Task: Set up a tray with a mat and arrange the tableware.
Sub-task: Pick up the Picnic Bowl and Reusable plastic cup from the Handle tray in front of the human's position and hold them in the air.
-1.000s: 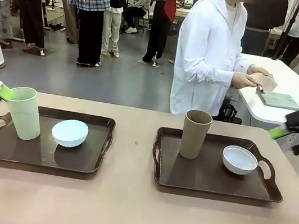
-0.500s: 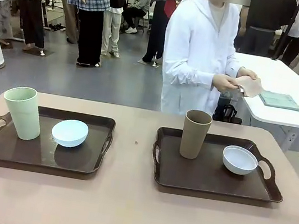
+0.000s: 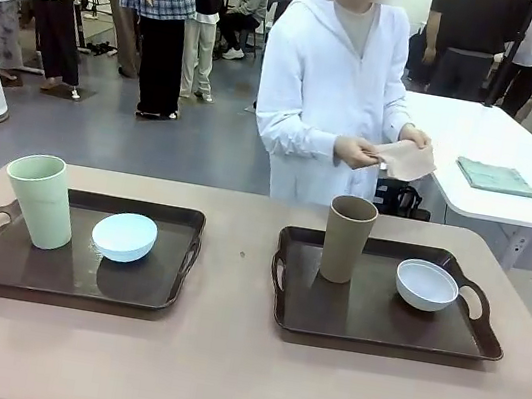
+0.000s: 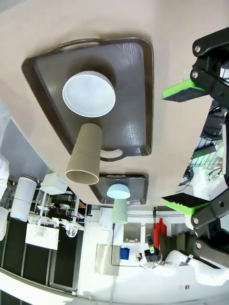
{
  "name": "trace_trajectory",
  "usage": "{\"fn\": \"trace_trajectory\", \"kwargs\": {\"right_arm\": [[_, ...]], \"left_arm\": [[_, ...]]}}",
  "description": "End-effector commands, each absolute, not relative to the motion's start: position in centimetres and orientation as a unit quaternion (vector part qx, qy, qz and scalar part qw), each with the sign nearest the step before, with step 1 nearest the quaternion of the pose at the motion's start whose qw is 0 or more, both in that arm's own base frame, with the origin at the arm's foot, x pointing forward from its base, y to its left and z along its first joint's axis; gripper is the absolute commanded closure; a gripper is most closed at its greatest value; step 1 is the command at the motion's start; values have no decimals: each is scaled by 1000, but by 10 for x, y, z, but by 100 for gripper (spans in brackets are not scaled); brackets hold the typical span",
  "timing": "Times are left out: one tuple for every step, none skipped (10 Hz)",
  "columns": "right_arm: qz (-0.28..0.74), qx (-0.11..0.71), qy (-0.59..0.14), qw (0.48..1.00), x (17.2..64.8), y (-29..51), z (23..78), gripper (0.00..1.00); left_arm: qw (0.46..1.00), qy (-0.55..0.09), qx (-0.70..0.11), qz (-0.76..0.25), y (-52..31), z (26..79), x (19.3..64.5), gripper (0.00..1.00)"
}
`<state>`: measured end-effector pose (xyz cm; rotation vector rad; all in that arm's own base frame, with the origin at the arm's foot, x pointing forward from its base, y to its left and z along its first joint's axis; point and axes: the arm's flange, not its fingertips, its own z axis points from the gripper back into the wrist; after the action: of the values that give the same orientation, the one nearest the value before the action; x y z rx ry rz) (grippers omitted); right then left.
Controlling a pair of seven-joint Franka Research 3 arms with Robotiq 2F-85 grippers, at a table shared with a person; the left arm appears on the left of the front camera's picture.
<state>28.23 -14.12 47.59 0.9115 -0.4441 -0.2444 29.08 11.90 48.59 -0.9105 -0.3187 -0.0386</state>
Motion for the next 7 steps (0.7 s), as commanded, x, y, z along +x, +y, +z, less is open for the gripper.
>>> {"fn": "trace_trajectory", "kwargs": {"right_arm": [[-110,441,-217,864,284,-143,476,0],[-110,441,-217,864,284,-143,476,0],[-110,441,-217,864,284,-143,476,0],[-110,441,-217,864,284,-143,476,0],[-110,441,-217,864,284,-143,476,0],[-110,441,-217,864,284,-143,476,0],[-110,441,-217,864,284,-143,476,0]], "left_arm": [[881,-159,-444,-21,119,486,294,0],[881,-159,-444,-21,119,486,294,0],[881,-159,-444,-21,119,486,294,0],[881,-159,-444,-21,119,486,294,0],[881,-159,-444,-21,119,486,294,0],[881,-159,-444,-21,119,486,294,0],[881,-159,-444,-21,119,486,294,0]]}}
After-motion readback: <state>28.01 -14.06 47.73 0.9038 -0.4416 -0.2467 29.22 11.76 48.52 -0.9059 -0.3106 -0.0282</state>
